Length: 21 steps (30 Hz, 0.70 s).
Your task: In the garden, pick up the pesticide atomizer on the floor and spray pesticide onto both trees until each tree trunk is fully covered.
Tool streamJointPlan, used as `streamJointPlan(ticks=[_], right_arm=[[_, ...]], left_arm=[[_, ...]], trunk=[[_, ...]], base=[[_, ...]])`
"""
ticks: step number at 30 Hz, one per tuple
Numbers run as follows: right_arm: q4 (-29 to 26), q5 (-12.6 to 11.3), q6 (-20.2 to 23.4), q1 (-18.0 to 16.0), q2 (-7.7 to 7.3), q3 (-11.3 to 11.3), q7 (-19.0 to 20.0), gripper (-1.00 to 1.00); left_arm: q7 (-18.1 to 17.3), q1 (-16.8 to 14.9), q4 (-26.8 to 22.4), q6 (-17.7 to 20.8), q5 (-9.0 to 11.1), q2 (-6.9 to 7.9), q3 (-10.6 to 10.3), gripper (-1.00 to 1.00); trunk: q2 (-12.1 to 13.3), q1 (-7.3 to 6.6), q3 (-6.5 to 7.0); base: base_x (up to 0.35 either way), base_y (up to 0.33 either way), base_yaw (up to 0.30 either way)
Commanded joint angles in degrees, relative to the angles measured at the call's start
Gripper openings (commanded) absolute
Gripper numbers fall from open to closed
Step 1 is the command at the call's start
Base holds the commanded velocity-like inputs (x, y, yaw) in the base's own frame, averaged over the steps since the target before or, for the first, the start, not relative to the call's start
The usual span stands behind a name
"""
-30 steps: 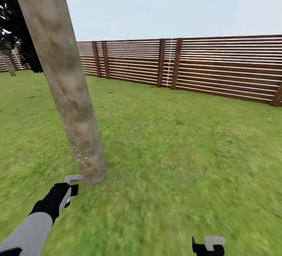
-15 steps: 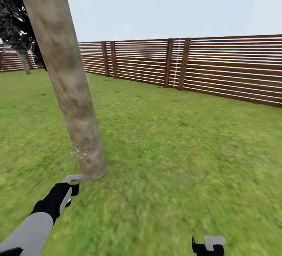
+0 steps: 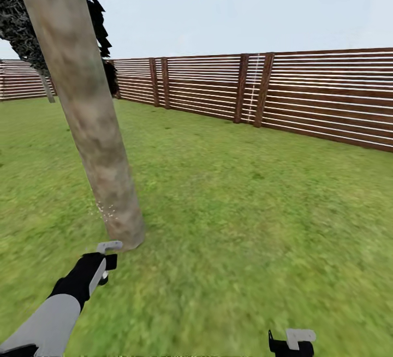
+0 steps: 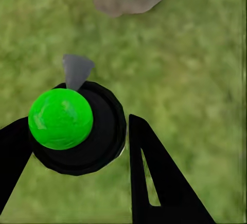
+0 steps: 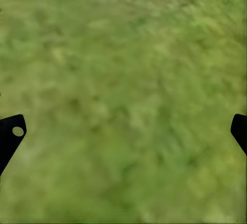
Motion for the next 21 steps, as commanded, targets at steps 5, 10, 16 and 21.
streamJointPlan(ticks=[5, 10, 16, 21], right_arm=[[-0.02, -0.42, -0.11, -0.01, -0.02, 0.49, -0.19, 1.0], [-0.02, -0.47, -0.11, -0.01, -0.02, 0.44, -0.19, 1.0], [0.06, -0.4, -0.11, -0.01, -0.19, 0.51, -0.19, 1.0], [0.07, -0.4, -0.1, -0.01, -0.19, 0.51, -0.11, 1.0]], left_arm=[[-0.28, -3.37, -0.39, 3.4, -0.48, -0.96, -0.23, -1.0], [-1.94, -10.32, -0.38, 8.55, -0.67, -0.59, -0.3, -1.0], [-3.33, -15.36, -0.37, 13.12, -1.19, 2.34, -0.85, -1.0], [-3.58, -15.48, -0.37, 13.33, -1.07, -0.57, -2.93, -1.0]], trunk=[[-0.03, -0.02, -0.05], [-0.03, -0.02, -0.05], [-0.03, -0.02, -0.05], [-0.03, -0.02, -0.05]], base=[[-0.012, -0.024, 0.265], [0.0, -0.001, 0.24], [0.0, 0.0, 0.022], [0.0, 0.0, 0.0]])
